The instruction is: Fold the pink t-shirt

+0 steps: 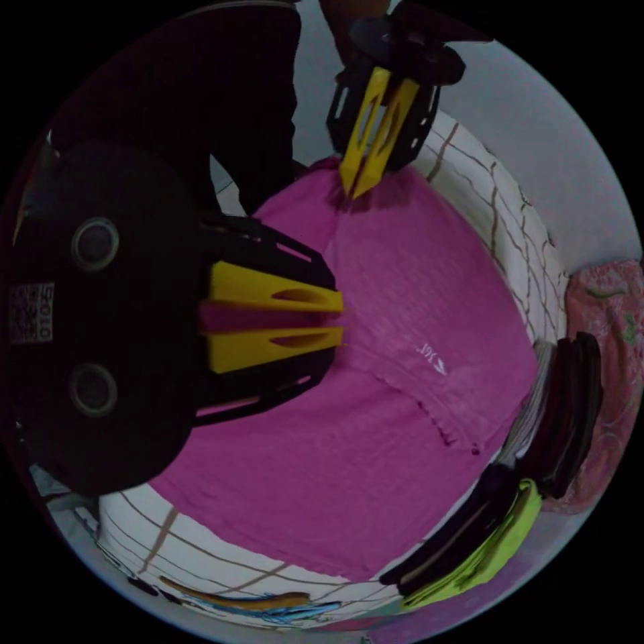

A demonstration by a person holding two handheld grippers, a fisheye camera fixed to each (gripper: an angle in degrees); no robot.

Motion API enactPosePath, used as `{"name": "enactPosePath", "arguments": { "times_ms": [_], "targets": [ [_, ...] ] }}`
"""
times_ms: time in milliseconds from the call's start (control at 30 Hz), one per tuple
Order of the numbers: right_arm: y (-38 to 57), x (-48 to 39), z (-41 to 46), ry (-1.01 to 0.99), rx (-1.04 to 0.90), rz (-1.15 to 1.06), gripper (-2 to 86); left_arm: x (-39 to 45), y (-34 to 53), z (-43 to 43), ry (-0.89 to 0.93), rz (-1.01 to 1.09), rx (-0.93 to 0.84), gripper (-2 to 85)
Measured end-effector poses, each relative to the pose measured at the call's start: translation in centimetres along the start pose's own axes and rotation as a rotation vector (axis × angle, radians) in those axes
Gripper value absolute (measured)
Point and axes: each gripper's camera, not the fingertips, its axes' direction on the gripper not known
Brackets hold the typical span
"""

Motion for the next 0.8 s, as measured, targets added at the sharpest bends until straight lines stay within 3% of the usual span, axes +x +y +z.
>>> {"name": "enactPosePath", "arguments": {
  "times_ms": [67, 233, 433, 800],
  "targets": [
    [2.6, 0.8, 0.1, -0.016, 0.005, 0.064, 5.2, -0.7, 1.1, -0.8, 0.008, 0.015, -0.04, -0.1],
    [14.3, 4.3, -3.4, 0.052, 0.263, 0.411, 7.7, -2.4, 2.3, -5.2, 0.026, 0.0, 0.073, -0.2],
    [31.4, 8.4, -0.6, 0.117, 0.172, 0.849, 10.6, -2.7, -1.8, -8.0, 0.079, 0.068, 0.103, -0.1],
    [46.9, 10.9, 3.6, -0.041, 0.236, 0.922, 11.5, -5.5, -20.0, -11.2, 0.033, 0.286, 0.202, 4.5]
  ]
}}
